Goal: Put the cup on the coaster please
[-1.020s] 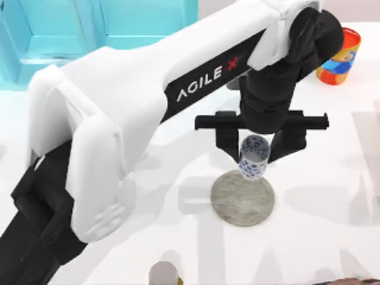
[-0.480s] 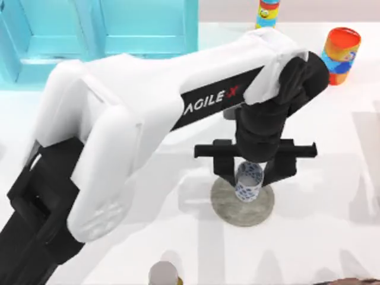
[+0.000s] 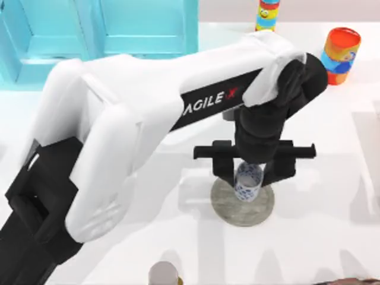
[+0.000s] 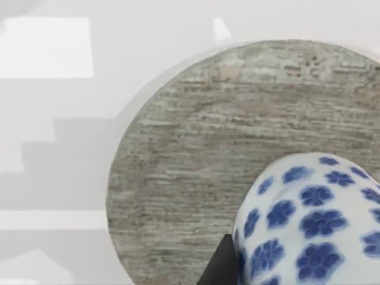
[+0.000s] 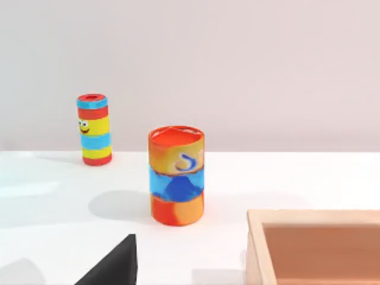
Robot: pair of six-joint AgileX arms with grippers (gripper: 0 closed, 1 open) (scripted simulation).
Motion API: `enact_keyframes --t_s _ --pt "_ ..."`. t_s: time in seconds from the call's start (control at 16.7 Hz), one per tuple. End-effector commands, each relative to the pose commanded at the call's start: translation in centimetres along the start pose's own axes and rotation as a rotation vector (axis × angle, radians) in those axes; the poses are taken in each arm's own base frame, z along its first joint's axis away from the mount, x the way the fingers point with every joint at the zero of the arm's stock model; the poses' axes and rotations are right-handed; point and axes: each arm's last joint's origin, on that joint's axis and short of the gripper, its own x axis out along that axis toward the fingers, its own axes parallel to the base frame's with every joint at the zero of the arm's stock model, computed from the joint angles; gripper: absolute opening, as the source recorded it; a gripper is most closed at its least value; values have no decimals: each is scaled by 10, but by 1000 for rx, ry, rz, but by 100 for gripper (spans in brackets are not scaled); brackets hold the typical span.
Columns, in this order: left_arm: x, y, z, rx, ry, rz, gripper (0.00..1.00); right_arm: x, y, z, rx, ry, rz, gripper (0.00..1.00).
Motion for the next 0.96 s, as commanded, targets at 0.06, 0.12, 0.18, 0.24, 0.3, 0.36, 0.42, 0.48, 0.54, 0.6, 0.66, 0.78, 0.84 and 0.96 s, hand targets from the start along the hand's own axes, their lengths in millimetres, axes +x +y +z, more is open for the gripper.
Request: enact_keyframes --t_s 0.06,0.12,0.18,0.24,0.3,0.36,0.42,0.48,0.54,0.6,0.66,0.78,0.84,0.96 --pt "0 0 0 0 0 0 30 0 0 0 0 0 0 100" --pt "0 0 0 0 0 0 38 0 0 0 0 0 0 100" --pt "0 0 0 0 0 0 45 0 0 0 0 0 0 100" --pt "0 0 0 0 0 0 53 0 0 0 0 0 0 100" --pt "0 0 0 0 0 0 60 0 0 0 0 0 0 100" --pt "0 0 0 0 0 0 68 0 0 0 0 0 0 100" --pt "0 0 0 0 0 0 75 0 0 0 0 0 0 100" --pt "0 0 0 0 0 0 83 0 0 0 0 0 0 100" --pt "0 0 0 0 0 0 90 0 0 0 0 0 0 100" --pt "0 0 0 0 0 0 98 0 0 0 0 0 0 100" --pt "0 0 0 0 0 0 100 0 0 0 0 0 0 100" --pt "0 0 0 0 0 0 100 0 0 0 0 0 0 100" --pt "0 0 0 0 0 0 100 0 0 0 0 0 0 100" --pt "0 0 0 0 0 0 100 0 0 0 0 0 0 100"
